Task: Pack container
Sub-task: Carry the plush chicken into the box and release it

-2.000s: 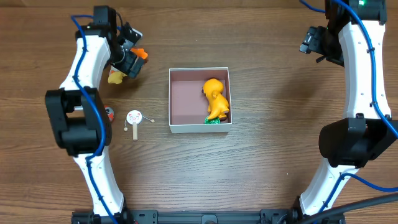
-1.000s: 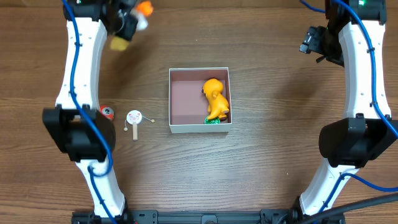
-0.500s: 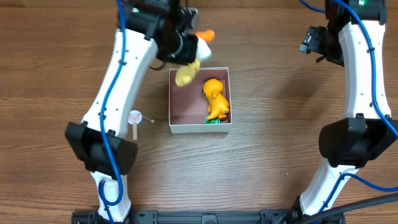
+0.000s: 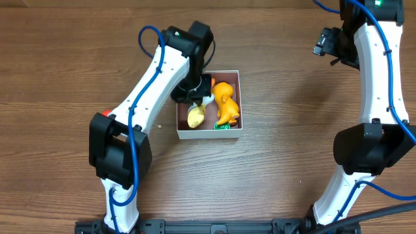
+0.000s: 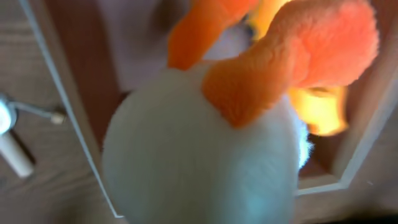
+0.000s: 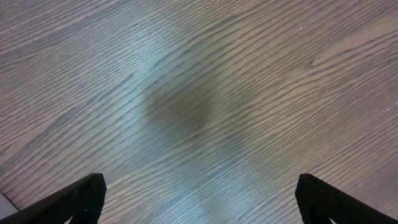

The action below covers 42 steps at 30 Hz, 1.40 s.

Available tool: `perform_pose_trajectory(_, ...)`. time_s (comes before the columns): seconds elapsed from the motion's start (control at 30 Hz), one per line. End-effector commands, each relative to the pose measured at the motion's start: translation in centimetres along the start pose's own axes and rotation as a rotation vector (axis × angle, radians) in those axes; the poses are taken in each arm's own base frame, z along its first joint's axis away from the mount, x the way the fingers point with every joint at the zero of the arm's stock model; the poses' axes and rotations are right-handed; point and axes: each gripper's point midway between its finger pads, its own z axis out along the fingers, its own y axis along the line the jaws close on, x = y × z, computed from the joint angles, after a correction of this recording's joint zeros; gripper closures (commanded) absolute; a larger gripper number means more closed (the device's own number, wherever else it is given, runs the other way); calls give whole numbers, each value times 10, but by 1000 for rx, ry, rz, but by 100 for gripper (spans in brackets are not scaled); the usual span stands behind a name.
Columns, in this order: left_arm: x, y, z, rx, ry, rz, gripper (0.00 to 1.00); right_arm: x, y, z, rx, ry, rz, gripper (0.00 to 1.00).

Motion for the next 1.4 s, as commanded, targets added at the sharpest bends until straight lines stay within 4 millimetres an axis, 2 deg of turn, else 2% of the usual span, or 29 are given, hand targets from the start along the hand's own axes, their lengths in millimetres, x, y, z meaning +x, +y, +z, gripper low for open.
perform_pose_trajectory(0.0,-5,24,12,-130,-31,-130,96,-6,-3,-8,-2,-31,12,0)
perform_pose_trajectory(0.17,-24,31,11,-175,-125,-135,96,-6,-3,-8,-2,-31,12,0)
perform_pose_trajectory(0.33,-43,28,9,-168,-205,-132,96,-6,-3,-8,-2,-31,13,0)
perform_pose_trajectory(0.63,-58,39,3,-236,-290,-129,96,-6,-3,-8,-2,-31,12,0)
perform_pose_trajectory(0.8,-65,36,2,-223,-316,-130,96,-6,-3,-8,-2,-31,12,0)
perform_pose_trajectory(1.27,-41,14,11,-149,-207,-52,96,-6,-3,-8,-2,-31,12,0)
perform_pose_trajectory(1.37,-40,9,12,-149,-215,-41,96,-6,-3,-8,-2,-31,12,0)
